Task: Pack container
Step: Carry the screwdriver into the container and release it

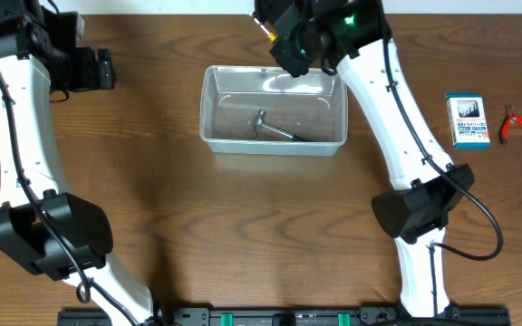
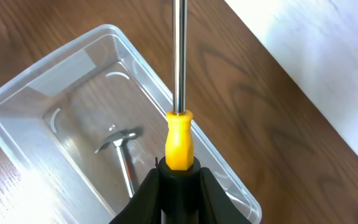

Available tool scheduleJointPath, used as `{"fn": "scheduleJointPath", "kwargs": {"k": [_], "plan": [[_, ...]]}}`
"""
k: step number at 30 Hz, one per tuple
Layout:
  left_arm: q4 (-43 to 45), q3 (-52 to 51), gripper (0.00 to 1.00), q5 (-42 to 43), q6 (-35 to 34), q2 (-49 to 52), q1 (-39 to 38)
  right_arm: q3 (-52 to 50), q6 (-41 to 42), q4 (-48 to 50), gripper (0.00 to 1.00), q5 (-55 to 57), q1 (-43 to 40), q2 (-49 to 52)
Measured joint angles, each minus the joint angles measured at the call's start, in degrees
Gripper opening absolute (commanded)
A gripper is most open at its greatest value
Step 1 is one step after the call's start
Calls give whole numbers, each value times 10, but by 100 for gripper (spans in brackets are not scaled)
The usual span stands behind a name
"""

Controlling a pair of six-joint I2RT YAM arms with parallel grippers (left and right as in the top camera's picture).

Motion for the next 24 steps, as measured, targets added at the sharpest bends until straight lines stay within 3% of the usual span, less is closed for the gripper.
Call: {"fn": "scheduleJointPath", "kwargs": {"k": [24], "plan": [[0, 0, 98, 0, 0, 0, 0, 0, -5, -35, 1, -37, 6, 84]]}}
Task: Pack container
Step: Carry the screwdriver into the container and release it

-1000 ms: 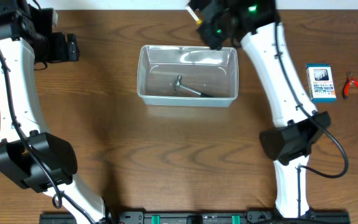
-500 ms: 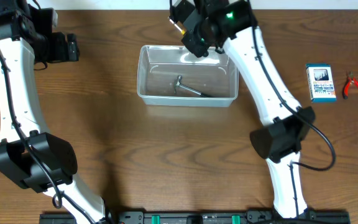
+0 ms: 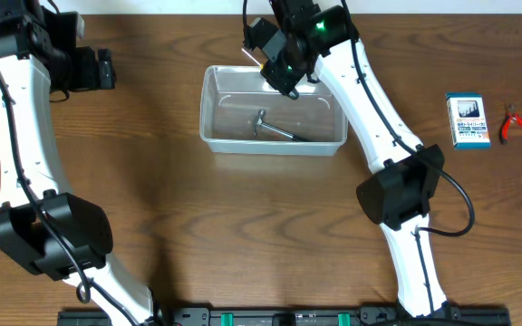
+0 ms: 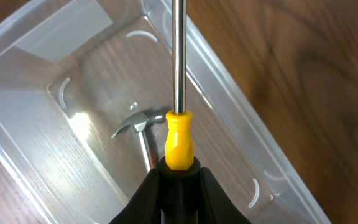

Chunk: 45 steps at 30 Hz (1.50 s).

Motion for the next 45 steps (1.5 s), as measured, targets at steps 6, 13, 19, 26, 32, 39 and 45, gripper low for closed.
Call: {"fn": "scheduleJointPath", "kwargs": {"k": [6, 13, 19, 26, 32, 39, 45], "plan": [[0, 0, 98, 0, 0, 0, 0, 0, -13, -30, 1, -8, 0, 27], [0, 0, 98, 0, 0, 0, 0, 0, -23, -40, 1, -9, 0, 78], [0, 0, 98, 0, 0, 0, 0, 0, -24, -40, 2, -9, 0, 84], [0, 0, 98, 0, 0, 0, 0, 0, -25, -42, 2, -9, 0, 95], [0, 0, 98, 0, 0, 0, 0, -1, -25, -44, 6, -9, 0, 127], [0, 0, 98, 0, 0, 0, 0, -1, -25, -44, 15, -9, 0, 130], [0, 0, 98, 0, 0, 0, 0, -1, -29, -44, 32, -10, 0, 130]]}}
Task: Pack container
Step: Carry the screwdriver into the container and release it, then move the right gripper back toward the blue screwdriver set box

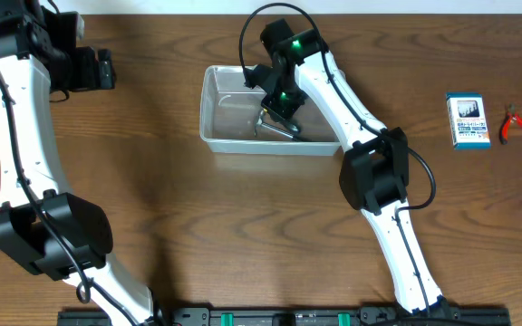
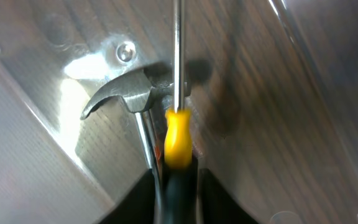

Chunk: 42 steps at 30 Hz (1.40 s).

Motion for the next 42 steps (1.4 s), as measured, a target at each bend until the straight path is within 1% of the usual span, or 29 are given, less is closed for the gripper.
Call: {"fn": "scheduleJointPath", "kwargs": {"k": [2, 3, 12, 14, 16, 18, 19, 20, 21, 24, 28, 33, 35, 42], "plan": [[0, 0, 98, 0, 0, 0, 0, 0, 1, 0, 41, 0, 0, 0], [0, 0, 98, 0, 0, 0, 0, 0, -1, 1, 42, 0, 0, 0], [0, 0, 98, 0, 0, 0, 0, 3, 6, 0, 40, 0, 0, 0], [0, 0, 98, 0, 0, 0, 0, 11, 11, -5, 41, 0, 0, 0], [0, 0, 98, 0, 0, 0, 0, 29, 18, -13, 45, 0, 0, 0], [0, 0, 98, 0, 0, 0, 0, 59, 27, -20, 54, 2, 0, -1], [0, 0, 98, 0, 0, 0, 0, 76, 33, -24, 66, 4, 0, -4], [0, 0, 98, 0, 0, 0, 0, 93, 42, -30, 87, 9, 0, -8], [0, 0, 98, 0, 0, 0, 0, 111, 47, -39, 99, 19, 0, -16], [0, 0, 98, 0, 0, 0, 0, 150, 65, -64, 99, 52, -2, -50], [0, 0, 98, 0, 0, 0, 0, 174, 94, -100, 99, 112, -13, -137], [0, 0, 98, 0, 0, 0, 0, 187, 129, -165, 99, 152, -56, -231], [0, 0, 98, 0, 0, 0, 0, 188, 151, -187, 99, 160, -83, -253], [0, 0, 98, 0, 0, 0, 0, 187, 215, -188, 99, 161, -158, -269]]}}
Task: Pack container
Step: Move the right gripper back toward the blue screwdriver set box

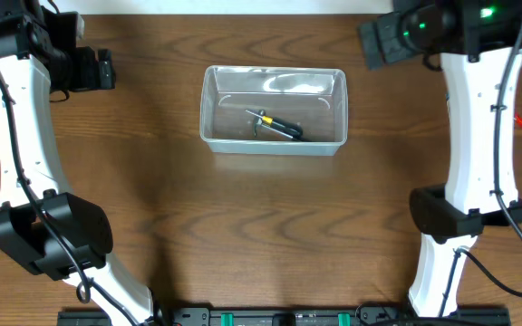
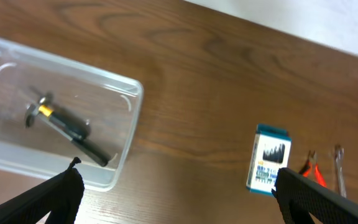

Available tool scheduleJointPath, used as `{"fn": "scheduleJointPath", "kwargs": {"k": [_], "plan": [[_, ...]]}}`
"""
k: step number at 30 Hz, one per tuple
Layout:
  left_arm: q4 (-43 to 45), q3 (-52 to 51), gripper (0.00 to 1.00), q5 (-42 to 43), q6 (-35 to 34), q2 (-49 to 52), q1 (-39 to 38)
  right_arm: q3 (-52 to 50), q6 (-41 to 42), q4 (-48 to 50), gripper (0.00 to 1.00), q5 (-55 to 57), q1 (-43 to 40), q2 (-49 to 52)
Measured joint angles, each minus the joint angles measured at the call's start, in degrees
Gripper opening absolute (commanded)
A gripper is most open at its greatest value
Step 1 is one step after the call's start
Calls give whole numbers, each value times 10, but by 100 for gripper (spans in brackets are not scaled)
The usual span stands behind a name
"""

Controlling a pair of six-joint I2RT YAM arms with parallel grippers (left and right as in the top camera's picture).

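Note:
The clear plastic container [image 1: 208,136] stands at the table's middle back, and its right end shows in the right wrist view [image 2: 132,99]. In it lie a hammer and a yellow-and-black screwdriver [image 1: 275,125], seen crossed together [image 2: 67,127]. My right gripper [image 1: 390,36] hangs high to the right of the container, open wide with nothing between its fingers [image 2: 179,199]. The left gripper [image 1: 96,69] is far off at the back left; its jaws are too dark to read.
A blue-and-white box [image 2: 269,158] lies right of the container, hidden under my right arm in the overhead view. Red-handled pliers [image 2: 312,171] and a slim metal tool [image 2: 339,168] lie beyond it near the right edge.
The right gripper was down inside the container, shut on the screwdriver over the hammer. Now it is open, raised and off to the right, and the screwdriver lies in the container.
My right gripper held the screwdriver above the container's back rim, then over its inside, then low against the hammer head. Now the screwdriver rests with the hammer and the gripper is open and away. The left arm stayed put throughout.

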Motion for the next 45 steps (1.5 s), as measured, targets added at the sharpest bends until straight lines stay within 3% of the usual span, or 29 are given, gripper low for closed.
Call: {"fn": "scheduleJointPath", "kwargs": {"k": [7, 16, 24, 30, 37, 45], "plan": [[0, 0, 98, 0, 0, 0, 0, -54, 21, 0, 99, -3, -56, -48], [0, 0, 98, 0, 0, 0, 0, -297, 12, 0, 99, -2, -197, -211], [0, 0, 98, 0, 0, 0, 0, -417, -23, 76, 99, -46, -301, -227], [0, 0, 98, 0, 0, 0, 0, -489, -58, 159, 99, -66, -329, -225], [0, 0, 98, 0, 0, 0, 0, -518, -91, 185, 99, -72, -334, -220], [0, 0, 98, 0, 0, 0, 0, -584, -198, 334, 99, -73, -338, -219]]}}
